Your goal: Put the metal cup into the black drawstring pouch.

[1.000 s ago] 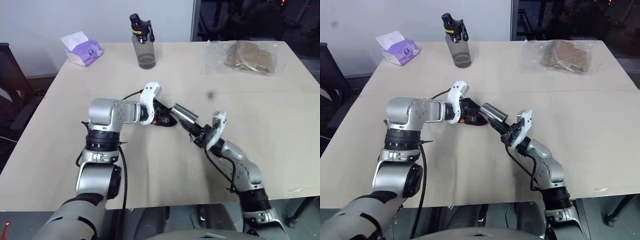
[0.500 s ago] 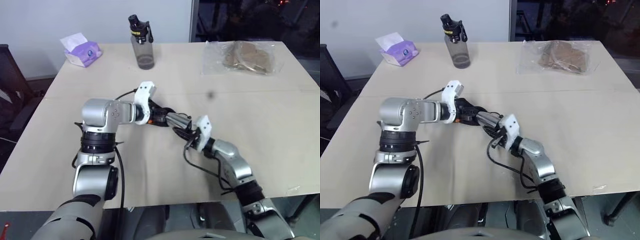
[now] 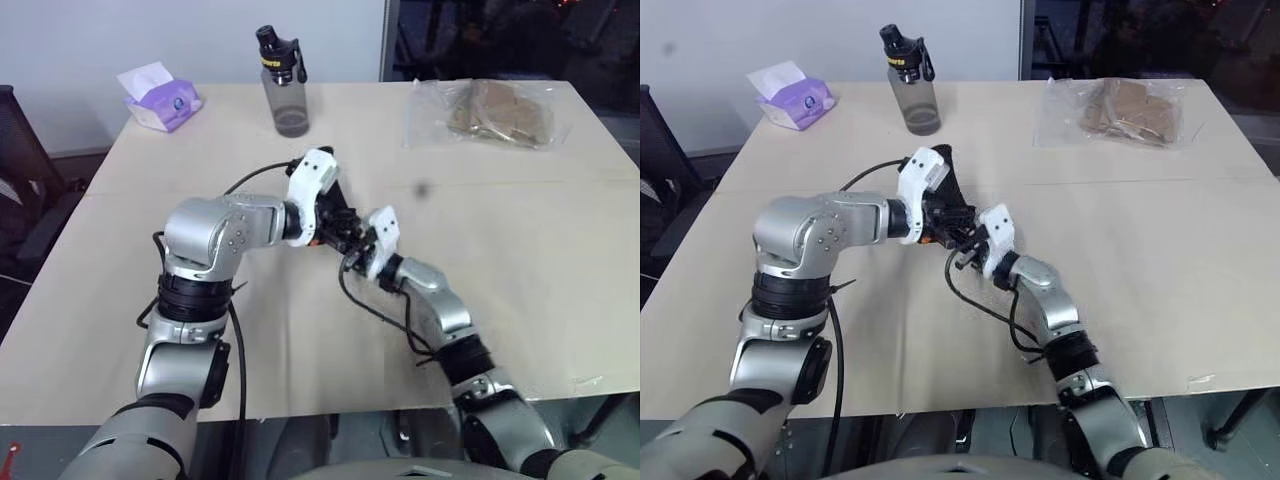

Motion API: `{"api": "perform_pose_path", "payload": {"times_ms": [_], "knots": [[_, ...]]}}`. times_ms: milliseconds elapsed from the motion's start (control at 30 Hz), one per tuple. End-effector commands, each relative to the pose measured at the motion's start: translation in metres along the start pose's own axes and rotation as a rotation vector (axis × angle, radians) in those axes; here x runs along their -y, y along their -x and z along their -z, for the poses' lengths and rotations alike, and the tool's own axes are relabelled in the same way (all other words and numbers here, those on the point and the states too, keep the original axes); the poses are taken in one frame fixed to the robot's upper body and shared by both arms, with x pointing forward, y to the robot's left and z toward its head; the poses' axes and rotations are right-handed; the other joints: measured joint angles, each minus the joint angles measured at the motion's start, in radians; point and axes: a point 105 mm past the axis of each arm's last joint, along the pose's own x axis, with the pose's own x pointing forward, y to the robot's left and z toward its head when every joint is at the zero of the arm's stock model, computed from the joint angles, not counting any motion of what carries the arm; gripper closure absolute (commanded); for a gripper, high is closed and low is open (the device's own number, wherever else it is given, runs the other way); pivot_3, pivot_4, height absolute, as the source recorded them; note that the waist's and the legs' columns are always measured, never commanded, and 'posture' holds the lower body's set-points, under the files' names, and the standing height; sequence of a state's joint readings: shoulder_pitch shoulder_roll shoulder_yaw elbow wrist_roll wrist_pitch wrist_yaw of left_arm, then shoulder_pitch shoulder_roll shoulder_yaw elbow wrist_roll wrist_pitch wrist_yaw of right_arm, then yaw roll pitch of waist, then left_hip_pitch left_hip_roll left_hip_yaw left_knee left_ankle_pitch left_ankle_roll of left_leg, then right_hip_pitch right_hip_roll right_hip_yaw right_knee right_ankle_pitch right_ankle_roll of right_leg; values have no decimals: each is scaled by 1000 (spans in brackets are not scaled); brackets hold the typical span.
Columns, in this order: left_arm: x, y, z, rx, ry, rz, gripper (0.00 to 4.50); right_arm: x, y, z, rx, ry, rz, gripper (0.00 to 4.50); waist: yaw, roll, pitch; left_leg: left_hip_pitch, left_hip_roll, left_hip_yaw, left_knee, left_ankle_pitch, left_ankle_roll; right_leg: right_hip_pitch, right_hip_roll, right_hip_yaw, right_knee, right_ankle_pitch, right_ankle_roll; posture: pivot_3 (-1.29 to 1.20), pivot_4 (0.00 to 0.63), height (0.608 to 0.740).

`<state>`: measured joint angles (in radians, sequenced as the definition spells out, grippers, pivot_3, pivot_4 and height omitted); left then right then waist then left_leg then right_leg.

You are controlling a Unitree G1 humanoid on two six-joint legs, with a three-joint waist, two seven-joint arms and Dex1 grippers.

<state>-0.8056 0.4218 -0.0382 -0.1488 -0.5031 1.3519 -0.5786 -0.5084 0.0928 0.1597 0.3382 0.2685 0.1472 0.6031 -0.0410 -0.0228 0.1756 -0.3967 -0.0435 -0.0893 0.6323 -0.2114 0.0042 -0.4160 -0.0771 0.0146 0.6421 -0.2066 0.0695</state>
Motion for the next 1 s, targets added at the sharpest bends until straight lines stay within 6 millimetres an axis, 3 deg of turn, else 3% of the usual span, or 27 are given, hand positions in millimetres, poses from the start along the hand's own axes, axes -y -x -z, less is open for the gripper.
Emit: {"api": "perform_pose_path", "payload": {"times_ms": [33,100,167,200,300,333,433,467,567,633,667,767,867,900,1000], "knots": [[19,-2,-5,16,-9,102,4500,-12,-9,-15,-53,544,-83,4303,0,0,0,0,-2,0,0,-1,2,0,0,0,0,0,0,0,150,740],[17,-3,-7,22,17,98,4500,-24,-9,-4,-102,815,-188,4303,0,0,0,0,-4,0,0,-1,2,0,-1,0,0,0,0,0,150,740],[19,-5,-9,31,42,108,4500,-29,-12,-7,-76,876,-203,4303,-3,0,0,0,-4,0,0,-1,1,0,0,0,0,0,0,0,150,740],[20,-5,-11,35,61,117,4500,-27,-16,-15,-35,808,-168,4303,-5,0,0,0,-3,0,0,1,-2,0,0,-1,0,0,0,0,150,740],[21,-6,-16,49,97,127,4500,-13,-22,-51,153,235,-35,4303,-6,-1,1,0,1,1,0,1,-3,-1,4,1,0,0,0,0,150,740],[21,-6,-17,51,101,127,4500,-6,-22,-54,165,176,-3,4303,-2,-1,1,0,4,0,0,1,-3,-1,5,1,0,1,-1,0,150,740],[24,-5,-15,46,120,143,4500,-17,-19,-20,-73,853,-169,4303,3,0,1,0,3,1,1,0,-3,0,4,1,0,1,-1,0,150,740],[26,-6,-15,46,122,150,4500,-18,-16,-11,-114,944,-220,4303,3,0,1,0,-1,1,1,0,-3,0,3,1,-1,1,-1,0,150,740],[32,-8,-14,39,132,183,4500,-13,-22,-28,-16,679,-128,4303,-4,-1,1,0,-1,1,1,0,-3,0,3,1,-1,1,-1,0,150,740],[35,-7,-14,35,136,196,4500,-2,-24,-51,93,285,-48,4303,-10,-1,1,0,3,1,1,0,-4,-1,6,2,0,1,-1,0,150,740],[34,-6,-15,39,142,195,4500,4,-22,-58,125,226,-33,4303,-11,-1,1,0,6,1,1,0,-4,-2,8,2,0,1,-2,0,150,740],[33,-5,-15,42,151,194,4500,-7,-20,-52,63,395,-113,4303,-1,-1,1,0,8,1,0,0,-4,-2,8,1,0,2,-4,0,150,740],[41,-7,-12,17,172,241,4500,-30,-26,-28,-64,886,-260,4303,-1,0,1,0,4,2,1,-3,-1,-1,7,1,-1,2,-3,0,150,740],[44,-7,-11,12,178,259,4500,-36,-28,-21,-78,974,-305,4303,-2,0,2,0,3,2,1,-3,0,-2,7,2,-1,2,-3,0,150,740],[51,-10,-16,30,249,317,4500,-42,-35,-27,-23,938,-307,4303,-7,-1,1,0,4,2,1,0,-5,-2,8,2,0,2,-3,0,150,740]]}}
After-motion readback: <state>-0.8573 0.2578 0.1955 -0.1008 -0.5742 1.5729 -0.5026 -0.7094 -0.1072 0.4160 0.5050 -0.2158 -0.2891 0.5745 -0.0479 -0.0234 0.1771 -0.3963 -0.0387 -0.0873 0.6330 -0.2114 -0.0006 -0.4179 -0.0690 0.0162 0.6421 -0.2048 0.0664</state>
